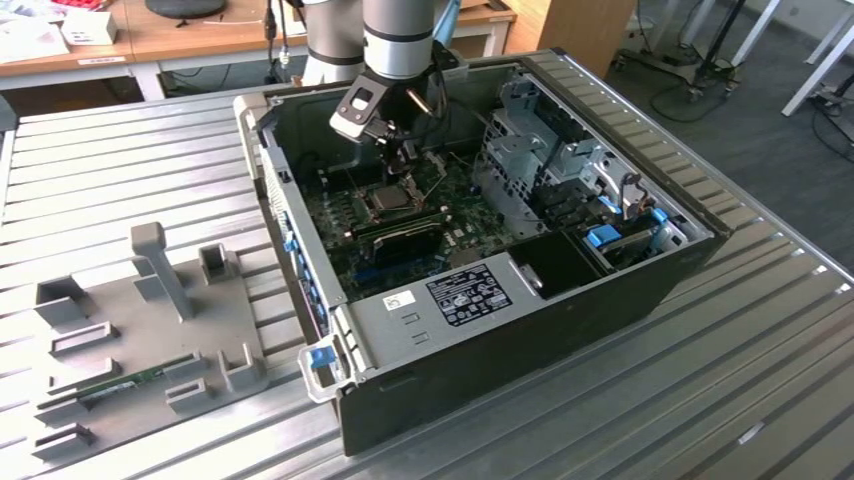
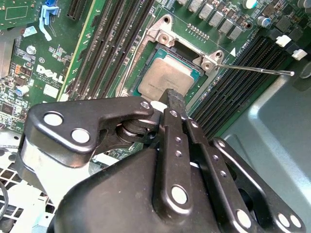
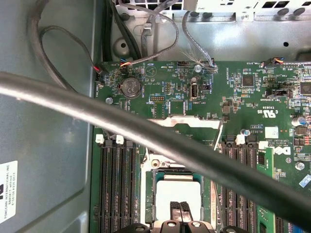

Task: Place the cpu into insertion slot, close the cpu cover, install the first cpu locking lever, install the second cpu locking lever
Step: 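Close the cpu cover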

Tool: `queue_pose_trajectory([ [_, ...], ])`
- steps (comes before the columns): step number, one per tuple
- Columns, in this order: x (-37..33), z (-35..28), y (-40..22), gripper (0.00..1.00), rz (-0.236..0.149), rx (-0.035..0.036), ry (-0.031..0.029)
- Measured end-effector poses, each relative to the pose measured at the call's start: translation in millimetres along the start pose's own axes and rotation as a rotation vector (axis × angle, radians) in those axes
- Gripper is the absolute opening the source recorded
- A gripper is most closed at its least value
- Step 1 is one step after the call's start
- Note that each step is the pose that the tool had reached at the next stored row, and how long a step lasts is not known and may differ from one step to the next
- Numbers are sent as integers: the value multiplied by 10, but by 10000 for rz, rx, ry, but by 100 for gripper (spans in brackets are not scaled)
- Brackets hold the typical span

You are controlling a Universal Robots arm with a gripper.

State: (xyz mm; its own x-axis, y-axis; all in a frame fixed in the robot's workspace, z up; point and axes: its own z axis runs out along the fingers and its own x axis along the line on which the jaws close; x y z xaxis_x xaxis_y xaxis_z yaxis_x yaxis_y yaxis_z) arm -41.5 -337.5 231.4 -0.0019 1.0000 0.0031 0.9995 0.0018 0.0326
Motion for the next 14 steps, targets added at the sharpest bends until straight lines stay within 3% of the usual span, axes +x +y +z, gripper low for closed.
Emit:
queue_pose_trajectory([
  [8, 0, -8, 0, 10, 0, 4, -5],
  [14, 0, -142, 4, 10, 0, 1, -1],
])
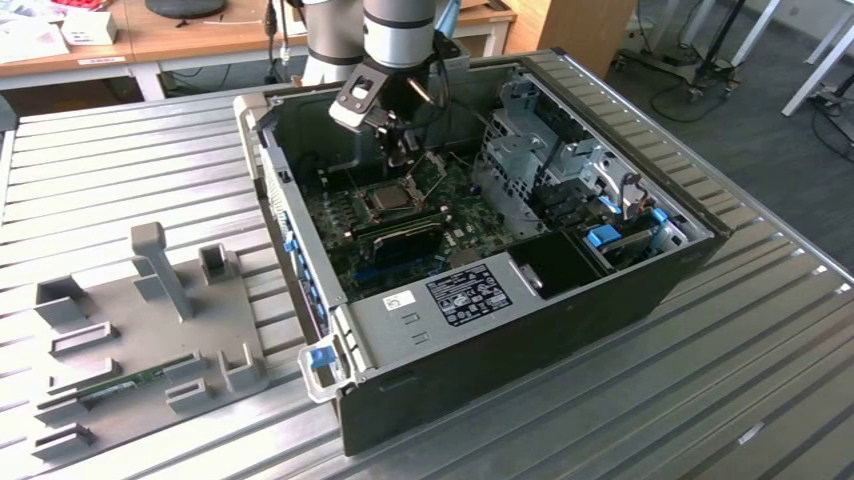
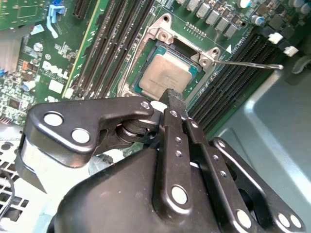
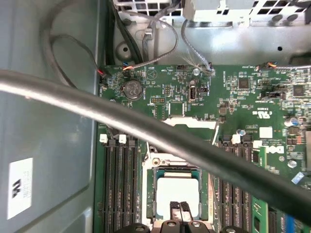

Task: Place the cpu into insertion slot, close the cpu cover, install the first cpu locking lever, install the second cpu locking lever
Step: 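Close the cpu cover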

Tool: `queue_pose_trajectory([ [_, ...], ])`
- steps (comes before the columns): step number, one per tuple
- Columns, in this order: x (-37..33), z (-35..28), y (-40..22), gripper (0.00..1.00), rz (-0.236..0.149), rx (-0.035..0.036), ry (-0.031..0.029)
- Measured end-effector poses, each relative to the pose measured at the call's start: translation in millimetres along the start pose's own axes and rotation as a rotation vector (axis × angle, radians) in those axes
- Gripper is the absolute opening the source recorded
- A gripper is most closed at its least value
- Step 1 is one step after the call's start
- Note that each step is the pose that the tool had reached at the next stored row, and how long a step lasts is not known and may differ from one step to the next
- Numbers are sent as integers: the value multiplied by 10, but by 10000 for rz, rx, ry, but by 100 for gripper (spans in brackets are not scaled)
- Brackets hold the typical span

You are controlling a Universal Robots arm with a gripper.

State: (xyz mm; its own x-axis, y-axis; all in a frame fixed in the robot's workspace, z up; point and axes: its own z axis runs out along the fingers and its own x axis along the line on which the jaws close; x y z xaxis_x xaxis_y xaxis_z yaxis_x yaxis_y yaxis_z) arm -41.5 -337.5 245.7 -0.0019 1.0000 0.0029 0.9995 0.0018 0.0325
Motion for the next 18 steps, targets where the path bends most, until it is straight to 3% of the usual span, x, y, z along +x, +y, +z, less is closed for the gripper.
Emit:
queue_pose_trajectory([
  [5, 0, -92, 3, 10, -1, 0, 0],
  [18, 1, -135, 5, 10, 0, -1, 3],
])
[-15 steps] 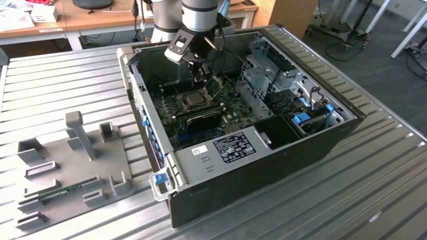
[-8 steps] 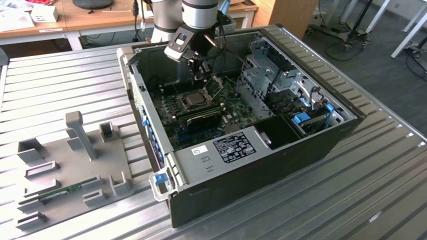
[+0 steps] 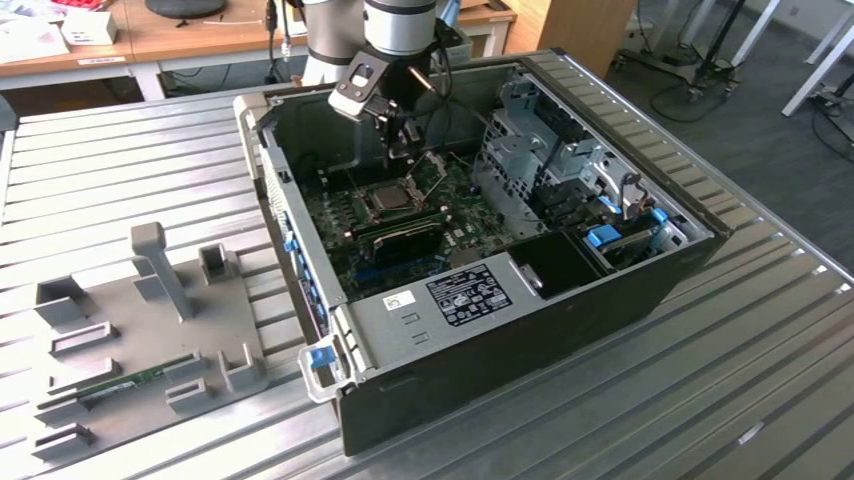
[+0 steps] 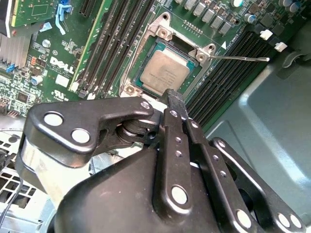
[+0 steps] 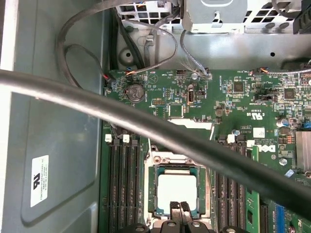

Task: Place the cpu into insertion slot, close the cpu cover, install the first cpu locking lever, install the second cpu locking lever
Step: 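Close the cpu cover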

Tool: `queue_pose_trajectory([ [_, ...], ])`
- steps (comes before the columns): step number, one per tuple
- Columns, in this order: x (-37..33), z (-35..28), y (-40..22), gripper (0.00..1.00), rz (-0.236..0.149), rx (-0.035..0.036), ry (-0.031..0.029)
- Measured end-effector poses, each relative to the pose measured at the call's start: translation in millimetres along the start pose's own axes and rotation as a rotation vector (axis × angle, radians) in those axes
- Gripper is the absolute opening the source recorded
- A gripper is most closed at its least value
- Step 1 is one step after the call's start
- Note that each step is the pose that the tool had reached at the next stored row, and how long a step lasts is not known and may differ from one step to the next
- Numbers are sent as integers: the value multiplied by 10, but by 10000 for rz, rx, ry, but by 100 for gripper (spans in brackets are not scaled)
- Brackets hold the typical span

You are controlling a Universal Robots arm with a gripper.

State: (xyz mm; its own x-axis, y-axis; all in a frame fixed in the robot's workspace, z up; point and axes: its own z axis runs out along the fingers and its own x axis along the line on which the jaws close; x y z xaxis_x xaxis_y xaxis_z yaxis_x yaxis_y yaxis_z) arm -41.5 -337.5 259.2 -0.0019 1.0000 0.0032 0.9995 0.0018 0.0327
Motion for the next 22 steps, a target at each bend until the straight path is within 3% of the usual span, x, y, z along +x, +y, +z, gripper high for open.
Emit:
queue_pose_trajectory([
  [7, -1, -1, 13, 10, 0, 2, -2],
  [12, 0, 1, 63, 10, 0, 1, -1],
  [22, -1, 8, 266, 10, 0, 1, -2],
])
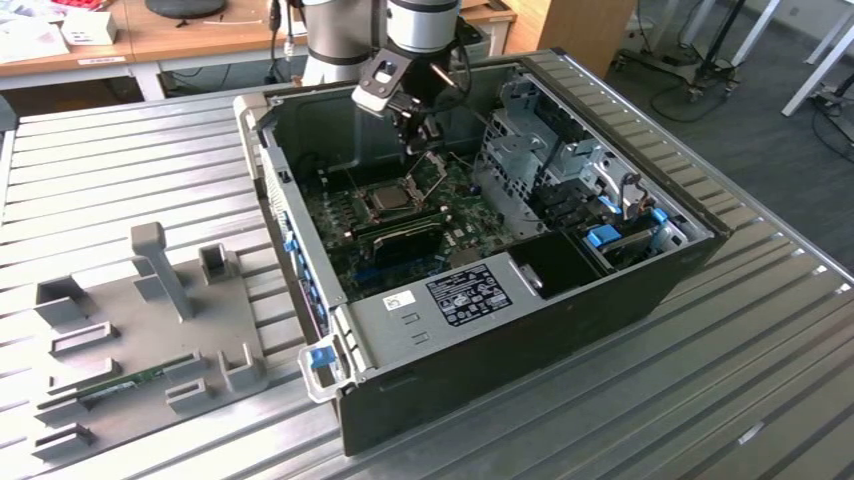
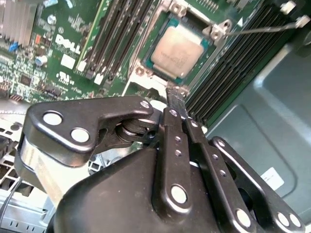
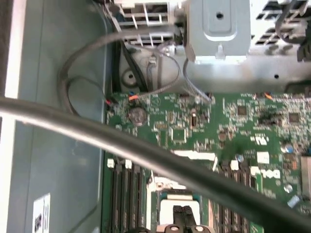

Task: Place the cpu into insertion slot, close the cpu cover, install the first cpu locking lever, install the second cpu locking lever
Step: 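Close the cpu cover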

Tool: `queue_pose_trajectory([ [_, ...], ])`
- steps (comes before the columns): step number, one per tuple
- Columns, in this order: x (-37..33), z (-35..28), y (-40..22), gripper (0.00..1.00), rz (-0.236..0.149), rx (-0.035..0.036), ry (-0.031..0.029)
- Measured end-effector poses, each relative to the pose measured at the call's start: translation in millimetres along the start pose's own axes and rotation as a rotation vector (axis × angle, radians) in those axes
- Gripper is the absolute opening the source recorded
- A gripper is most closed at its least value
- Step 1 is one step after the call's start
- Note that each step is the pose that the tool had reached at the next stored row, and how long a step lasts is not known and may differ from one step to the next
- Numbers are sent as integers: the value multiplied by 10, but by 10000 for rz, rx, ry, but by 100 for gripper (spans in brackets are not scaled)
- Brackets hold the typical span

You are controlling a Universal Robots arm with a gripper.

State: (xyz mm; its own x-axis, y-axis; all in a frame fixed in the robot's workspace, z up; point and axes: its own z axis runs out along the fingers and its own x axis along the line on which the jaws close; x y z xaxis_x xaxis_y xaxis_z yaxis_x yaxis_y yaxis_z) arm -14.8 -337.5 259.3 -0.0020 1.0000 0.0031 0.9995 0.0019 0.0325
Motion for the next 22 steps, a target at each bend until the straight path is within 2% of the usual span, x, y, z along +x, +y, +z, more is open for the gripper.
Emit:
queue_pose_trajectory([
  [7, 0, 5, 139, 10, 0, -1, 1],
  [19, 0, -18, 142, 10, 0, -1, 0],
  [22, 0, -18, 160, 10, 0, -1, -1],
])
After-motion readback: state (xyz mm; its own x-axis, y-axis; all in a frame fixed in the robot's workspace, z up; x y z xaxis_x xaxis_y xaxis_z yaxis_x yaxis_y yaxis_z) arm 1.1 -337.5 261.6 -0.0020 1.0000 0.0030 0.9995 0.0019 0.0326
